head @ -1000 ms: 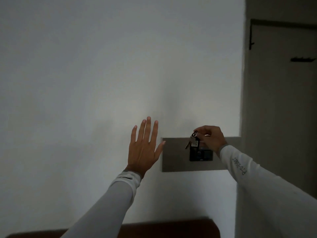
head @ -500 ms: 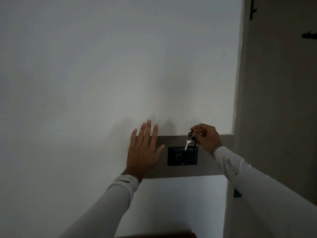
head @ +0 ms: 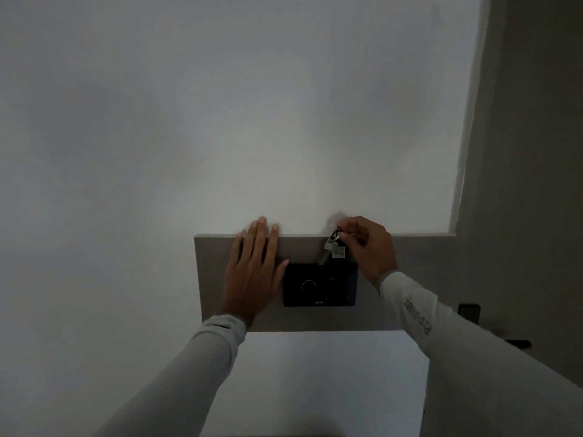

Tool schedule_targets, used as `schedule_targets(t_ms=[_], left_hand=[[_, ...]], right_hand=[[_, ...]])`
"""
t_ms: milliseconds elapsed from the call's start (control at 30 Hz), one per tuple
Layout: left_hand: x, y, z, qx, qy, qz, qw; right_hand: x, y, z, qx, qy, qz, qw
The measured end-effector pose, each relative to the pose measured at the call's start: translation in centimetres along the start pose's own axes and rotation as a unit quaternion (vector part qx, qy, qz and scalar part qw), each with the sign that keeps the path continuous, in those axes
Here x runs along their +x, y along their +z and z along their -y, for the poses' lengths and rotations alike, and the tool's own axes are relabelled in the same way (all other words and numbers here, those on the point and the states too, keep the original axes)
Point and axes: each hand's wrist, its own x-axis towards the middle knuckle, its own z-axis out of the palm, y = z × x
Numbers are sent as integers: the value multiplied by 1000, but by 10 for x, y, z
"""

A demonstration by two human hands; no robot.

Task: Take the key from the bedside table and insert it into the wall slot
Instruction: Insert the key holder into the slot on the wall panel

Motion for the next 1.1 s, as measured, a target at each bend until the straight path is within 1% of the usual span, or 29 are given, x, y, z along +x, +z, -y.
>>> schedule_targets(t_ms=[100,267,467,600,667,733,767,833,900,933,1000,1100], left_hand=[[-2,10,0,-5,-7,-4,1000],[-3,16,4,-4,3,-23,1000],[-2,14,3,-6,-3,-18,1000],[-2,10,5,3,6,-11,1000],[-3,8,5,2,8,-6,1000],[-2,5,5,3,8,2,1000],[-2,4,5,2,9,5,1000],[-5,3,5,1,8,6,1000],[-7,1,5,-1,7,10,1000],[-8,0,5,-1,6,13,1000],[-11,0,5,-3,5,11,1000],[-12,1,5,0,3,9,1000]], right_hand=[[-2,2,-2,16,-17,-3,1000],[-3,9,1,32,-33,32,998],[-5,18,-3,51,-27,47,997],[-18,20,-13,28,-18,46,998],[-28,19,-19,-5,-18,27,999],[-34,14,-22,-99,-67,7,993],[-36,11,-22,-167,-108,-3,980],[-38,5,-23,-277,-184,-12,943],[-37,-1,-23,-352,-232,-17,907],[-37,-3,-24,-383,-241,-17,892],[-36,-4,-27,-420,-251,-12,872],[-38,-1,-34,-420,-259,8,869]])
